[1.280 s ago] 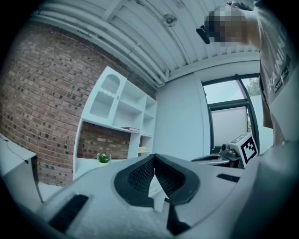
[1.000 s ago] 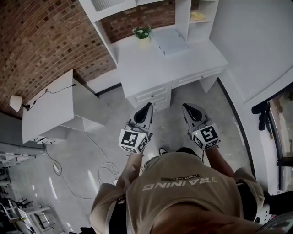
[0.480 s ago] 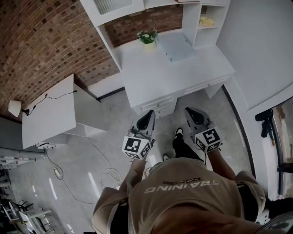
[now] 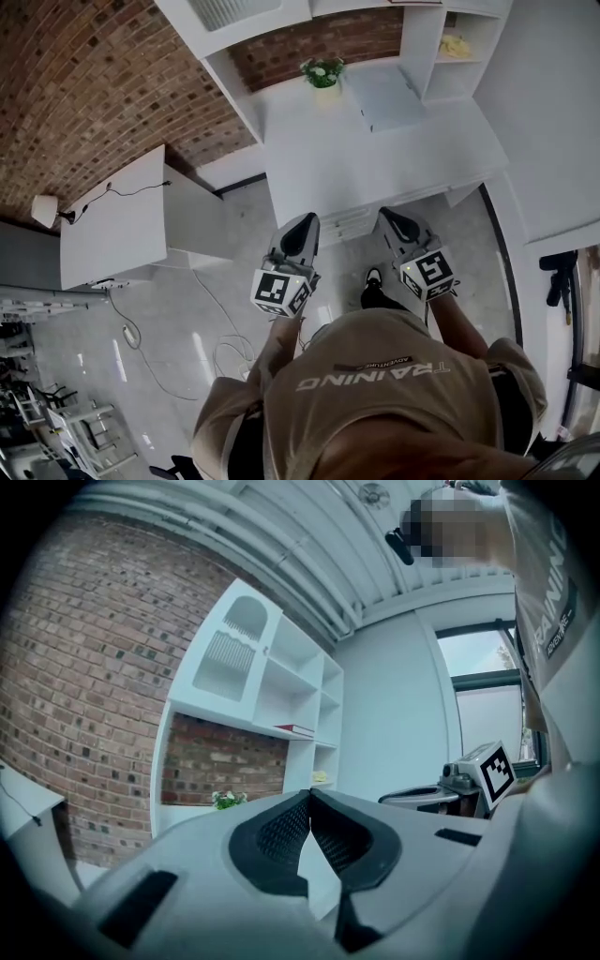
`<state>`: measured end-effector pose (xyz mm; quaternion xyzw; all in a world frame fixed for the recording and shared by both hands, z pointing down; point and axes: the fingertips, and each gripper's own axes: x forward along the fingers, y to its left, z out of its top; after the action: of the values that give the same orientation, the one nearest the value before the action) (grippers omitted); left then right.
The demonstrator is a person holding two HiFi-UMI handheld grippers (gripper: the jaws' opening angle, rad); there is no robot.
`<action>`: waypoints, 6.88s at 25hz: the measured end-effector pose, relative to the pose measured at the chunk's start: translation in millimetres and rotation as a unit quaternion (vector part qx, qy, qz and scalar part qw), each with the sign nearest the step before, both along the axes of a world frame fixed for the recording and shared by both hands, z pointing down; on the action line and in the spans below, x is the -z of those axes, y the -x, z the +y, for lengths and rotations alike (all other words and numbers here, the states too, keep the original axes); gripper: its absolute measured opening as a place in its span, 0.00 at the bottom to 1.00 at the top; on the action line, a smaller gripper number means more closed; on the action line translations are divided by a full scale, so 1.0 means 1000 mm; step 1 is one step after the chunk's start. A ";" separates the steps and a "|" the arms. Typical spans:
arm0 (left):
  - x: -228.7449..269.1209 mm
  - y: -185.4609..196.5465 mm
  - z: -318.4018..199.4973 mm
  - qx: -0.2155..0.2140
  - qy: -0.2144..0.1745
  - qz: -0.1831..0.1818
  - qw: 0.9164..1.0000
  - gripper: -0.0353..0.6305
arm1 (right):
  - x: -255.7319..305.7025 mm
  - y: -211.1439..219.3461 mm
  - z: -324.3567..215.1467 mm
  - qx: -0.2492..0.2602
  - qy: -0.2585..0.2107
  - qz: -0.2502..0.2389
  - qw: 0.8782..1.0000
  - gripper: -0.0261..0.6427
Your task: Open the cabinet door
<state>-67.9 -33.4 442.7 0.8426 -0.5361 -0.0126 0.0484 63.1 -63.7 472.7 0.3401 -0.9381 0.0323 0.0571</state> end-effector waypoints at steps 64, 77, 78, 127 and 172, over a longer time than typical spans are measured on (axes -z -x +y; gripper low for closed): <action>0.027 0.079 -0.329 0.000 -0.005 0.096 0.995 0.06 | 0.095 0.110 -0.360 0.068 -0.079 -0.042 0.994 0.06; 0.039 0.057 -0.350 0.062 -0.020 0.031 0.997 0.06 | 0.156 0.132 -0.409 0.156 -0.131 -0.072 0.976 0.06; 0.034 0.054 -0.351 0.064 -0.015 0.024 0.998 0.06 | 0.158 0.134 -0.411 0.161 -0.130 -0.076 0.975 0.06; 0.018 0.074 -0.284 0.035 -0.006 0.056 0.998 0.06 | 0.181 0.155 -0.356 0.174 -0.110 0.014 0.979 0.16; 0.000 0.090 -0.133 0.114 0.042 0.027 0.992 0.06 | 0.187 0.161 -0.222 0.129 -0.133 -0.066 0.981 0.14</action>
<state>-157.4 -166.0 442.3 0.7728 -0.6270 -0.0179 0.0968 -98.2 -285.3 285.3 0.2183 -0.9716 -0.0779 -0.0471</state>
